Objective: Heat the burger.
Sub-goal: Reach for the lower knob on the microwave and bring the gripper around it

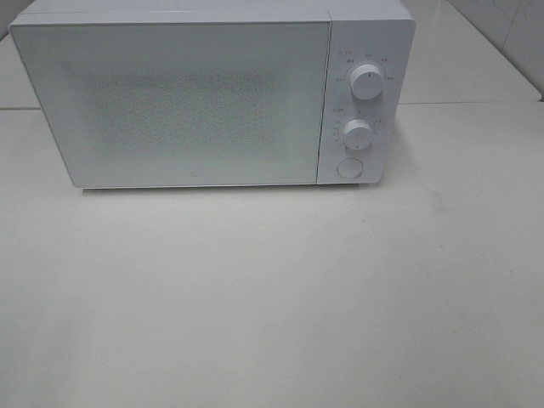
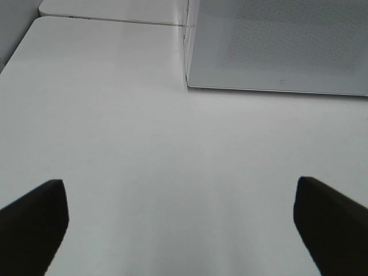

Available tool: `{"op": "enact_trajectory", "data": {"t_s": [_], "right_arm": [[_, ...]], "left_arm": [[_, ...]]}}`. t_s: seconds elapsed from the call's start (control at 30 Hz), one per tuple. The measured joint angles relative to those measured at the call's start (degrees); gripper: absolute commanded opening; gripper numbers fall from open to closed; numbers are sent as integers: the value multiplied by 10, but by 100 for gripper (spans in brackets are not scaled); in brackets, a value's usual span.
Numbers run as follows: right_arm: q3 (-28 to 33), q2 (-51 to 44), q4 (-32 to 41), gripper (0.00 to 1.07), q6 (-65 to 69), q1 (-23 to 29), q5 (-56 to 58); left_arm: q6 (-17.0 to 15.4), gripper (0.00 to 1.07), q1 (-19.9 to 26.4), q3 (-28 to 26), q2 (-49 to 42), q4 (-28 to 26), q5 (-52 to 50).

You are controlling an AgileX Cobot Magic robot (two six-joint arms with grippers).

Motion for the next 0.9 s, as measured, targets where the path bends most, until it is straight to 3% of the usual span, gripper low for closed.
{"op": "enact_trajectory", "data": {"t_s": [0.5,0.9], "right_arm": [[-9,13,0,75,0,0,-69],[1,137,0,75,0,0,-229]], "left_arm": [[0,100,0,0,0,0,0],[0,100,0,0,0,0,0]]}}
